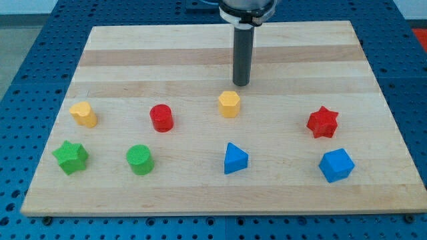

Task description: Move the red star above the blue cube

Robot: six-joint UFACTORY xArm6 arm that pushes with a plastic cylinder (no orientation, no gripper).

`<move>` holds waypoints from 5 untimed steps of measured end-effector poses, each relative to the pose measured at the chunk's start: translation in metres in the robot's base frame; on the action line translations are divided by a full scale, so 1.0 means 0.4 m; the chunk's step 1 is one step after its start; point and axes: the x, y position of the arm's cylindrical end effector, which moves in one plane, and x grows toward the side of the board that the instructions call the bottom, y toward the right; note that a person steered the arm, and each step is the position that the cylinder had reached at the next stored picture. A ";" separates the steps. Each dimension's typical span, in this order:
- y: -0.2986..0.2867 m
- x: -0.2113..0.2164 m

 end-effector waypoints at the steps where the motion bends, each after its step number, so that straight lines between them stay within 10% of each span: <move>1: 0.000 0.030; 5: -0.070 -0.005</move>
